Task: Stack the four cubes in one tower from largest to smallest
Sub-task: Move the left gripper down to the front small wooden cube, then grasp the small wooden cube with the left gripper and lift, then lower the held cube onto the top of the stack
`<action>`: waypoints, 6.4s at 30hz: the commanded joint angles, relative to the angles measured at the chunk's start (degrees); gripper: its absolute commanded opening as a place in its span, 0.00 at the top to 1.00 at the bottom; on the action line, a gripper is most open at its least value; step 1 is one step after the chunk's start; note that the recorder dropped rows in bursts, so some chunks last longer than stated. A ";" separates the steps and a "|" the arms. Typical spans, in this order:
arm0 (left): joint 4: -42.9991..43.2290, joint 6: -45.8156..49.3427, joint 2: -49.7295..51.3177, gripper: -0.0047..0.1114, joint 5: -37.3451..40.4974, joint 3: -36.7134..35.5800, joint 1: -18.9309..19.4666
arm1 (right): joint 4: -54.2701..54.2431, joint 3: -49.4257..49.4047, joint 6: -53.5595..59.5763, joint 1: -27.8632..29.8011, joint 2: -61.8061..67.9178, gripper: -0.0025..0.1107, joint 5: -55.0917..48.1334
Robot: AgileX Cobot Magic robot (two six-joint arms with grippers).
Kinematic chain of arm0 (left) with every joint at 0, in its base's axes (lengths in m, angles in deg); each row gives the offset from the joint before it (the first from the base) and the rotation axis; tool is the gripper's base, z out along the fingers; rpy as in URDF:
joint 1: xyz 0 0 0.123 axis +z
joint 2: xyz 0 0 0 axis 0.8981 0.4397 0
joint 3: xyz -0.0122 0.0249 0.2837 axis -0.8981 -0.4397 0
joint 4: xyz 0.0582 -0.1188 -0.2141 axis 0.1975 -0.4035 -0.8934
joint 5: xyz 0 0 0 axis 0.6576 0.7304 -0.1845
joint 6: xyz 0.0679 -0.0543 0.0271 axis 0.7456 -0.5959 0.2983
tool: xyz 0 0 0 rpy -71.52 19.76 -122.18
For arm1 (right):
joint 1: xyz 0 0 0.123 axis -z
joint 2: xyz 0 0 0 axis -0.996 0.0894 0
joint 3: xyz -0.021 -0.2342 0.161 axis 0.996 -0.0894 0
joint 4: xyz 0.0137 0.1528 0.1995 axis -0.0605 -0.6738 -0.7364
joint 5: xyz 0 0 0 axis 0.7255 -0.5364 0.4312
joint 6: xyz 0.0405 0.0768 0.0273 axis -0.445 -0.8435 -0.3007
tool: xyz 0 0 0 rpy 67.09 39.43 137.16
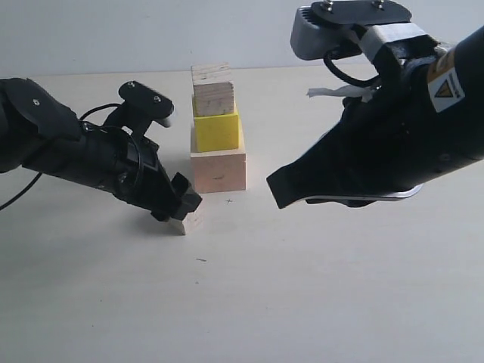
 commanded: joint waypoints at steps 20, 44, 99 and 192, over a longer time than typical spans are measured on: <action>-2.56 0.26 4.23 0.71 -0.46 0.35 -0.31 | -1.24 -0.23 0.44 -0.22 -0.37 0.98 0.35; 18.09 -15.57 -12.68 0.96 21.16 3.62 1.20 | -1.47 -0.23 0.03 -0.22 -2.55 0.98 0.09; 20.49 3.82 13.23 0.96 55.03 63.78 8.79 | -4.73 -0.23 0.63 -0.22 -6.37 0.98 -3.81; 20.77 4.51 14.69 0.96 55.03 61.74 8.79 | -5.03 -0.23 0.63 -0.22 -6.37 0.98 -3.14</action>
